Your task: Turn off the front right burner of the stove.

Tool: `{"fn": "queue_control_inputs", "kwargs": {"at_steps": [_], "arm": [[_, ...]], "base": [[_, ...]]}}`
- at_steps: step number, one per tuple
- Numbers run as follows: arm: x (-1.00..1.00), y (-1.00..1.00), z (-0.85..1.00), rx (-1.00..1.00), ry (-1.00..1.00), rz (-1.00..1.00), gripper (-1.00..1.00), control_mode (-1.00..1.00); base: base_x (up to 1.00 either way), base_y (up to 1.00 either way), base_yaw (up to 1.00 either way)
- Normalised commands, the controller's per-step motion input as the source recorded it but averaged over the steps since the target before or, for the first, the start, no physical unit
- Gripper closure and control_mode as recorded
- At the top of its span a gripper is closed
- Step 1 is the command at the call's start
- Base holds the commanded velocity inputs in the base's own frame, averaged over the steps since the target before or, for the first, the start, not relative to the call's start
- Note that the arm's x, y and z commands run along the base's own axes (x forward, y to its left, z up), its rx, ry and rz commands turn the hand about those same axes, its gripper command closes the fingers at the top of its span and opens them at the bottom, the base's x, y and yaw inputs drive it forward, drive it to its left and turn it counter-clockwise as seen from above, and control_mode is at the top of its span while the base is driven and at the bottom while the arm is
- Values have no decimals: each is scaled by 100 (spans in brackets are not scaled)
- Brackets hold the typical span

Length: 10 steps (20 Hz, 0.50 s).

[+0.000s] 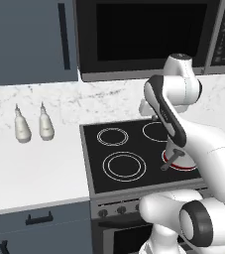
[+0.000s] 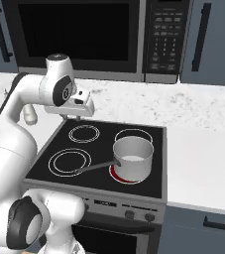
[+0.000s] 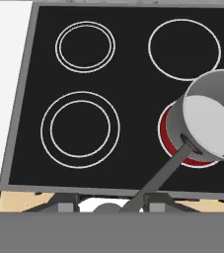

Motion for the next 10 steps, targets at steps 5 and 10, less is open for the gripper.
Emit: {"fn": "queue_control_inputs", "kwargs": {"at_steps": [5,10], "arm": [[-1,0,0,0,-1,0,-100,100],[0,0,0,0,0,0,-100,100]], "base": [[-5,11,0],[-8,61,0]]}}
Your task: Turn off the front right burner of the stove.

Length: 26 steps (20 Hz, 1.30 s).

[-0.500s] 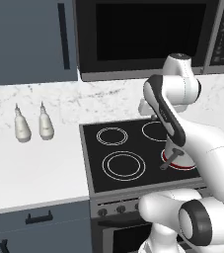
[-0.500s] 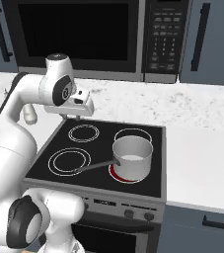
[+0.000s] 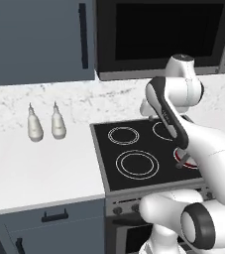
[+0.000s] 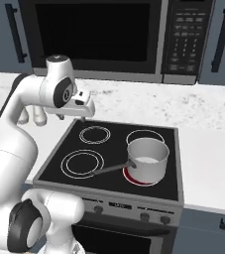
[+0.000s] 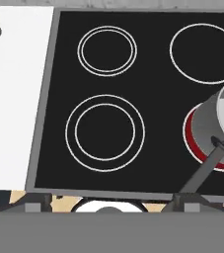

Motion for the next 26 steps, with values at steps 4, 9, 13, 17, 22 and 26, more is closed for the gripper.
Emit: {"fn": "queue_control_inputs", "kwargs": {"at_steps": [4,9,13,17,22,26], "arm": [[0,0,0,0,0,0,-100,100],[0,0,0,0,0,0,-100,100],[0,0,0,0,0,0,-100,100],[0,0,0,0,0,0,-100,100],[0,0,0,0,0,0,-100,100],[0,0,0,0,0,0,-100,100]], "base": [[-1,60,0],[0,57,0],[0,48,-1],[4,39,-5],[10,29,-8],[12,21,-6]]}}
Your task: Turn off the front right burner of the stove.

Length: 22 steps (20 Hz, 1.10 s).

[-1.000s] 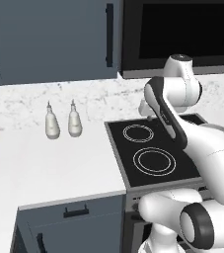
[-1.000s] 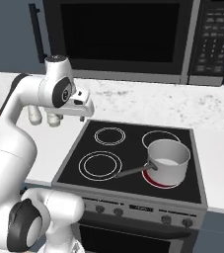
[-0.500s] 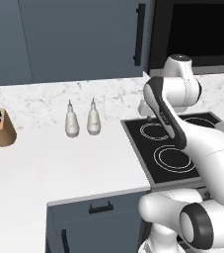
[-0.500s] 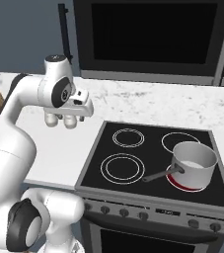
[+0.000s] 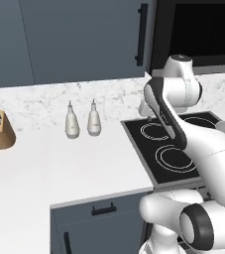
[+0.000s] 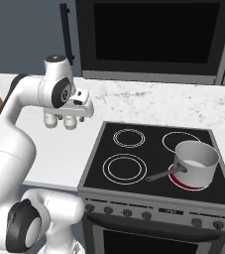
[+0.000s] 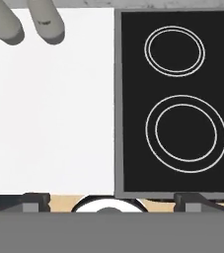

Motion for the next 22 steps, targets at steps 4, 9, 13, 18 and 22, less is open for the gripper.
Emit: {"fn": "queue_control_inputs", "kwargs": {"at_steps": [4,9,13,18,22], "arm": [[0,0,0,0,0,0,-100,100],[0,0,0,0,0,0,-100,100],[0,0,0,0,0,0,-100,100],[-17,-2,-7,0,-5,0,-100,-100],[-88,-55,-34,13,-19,-1,-100,-100]], "base": [[2,6,0],[0,10,-7],[0,12,-3],[-3,0,0],[0,0,0]]}}
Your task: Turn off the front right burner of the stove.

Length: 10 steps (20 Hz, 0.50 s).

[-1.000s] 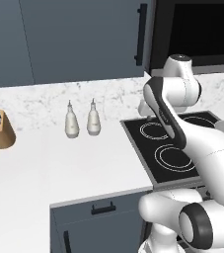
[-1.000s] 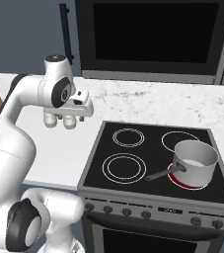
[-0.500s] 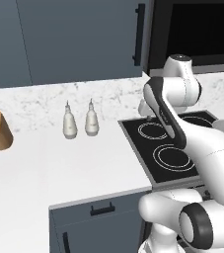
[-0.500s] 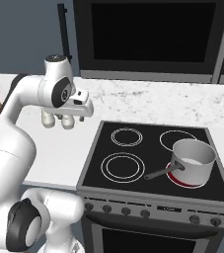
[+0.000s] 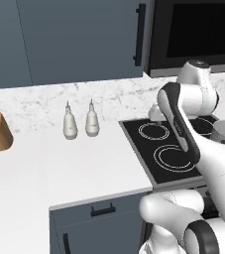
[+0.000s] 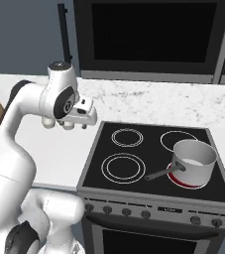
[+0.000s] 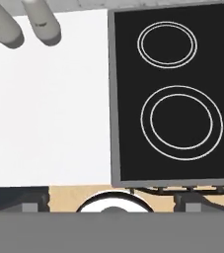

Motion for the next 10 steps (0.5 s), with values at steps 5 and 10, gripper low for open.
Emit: {"fn": "queue_control_inputs", "kwargs": {"at_steps": [5,10], "arm": [[-90,-97,-46,25,-20,-4,-100,-100],[-73,-83,-47,20,-19,0,-100,-100]], "base": [[0,0,0],[0,0,0]]}}
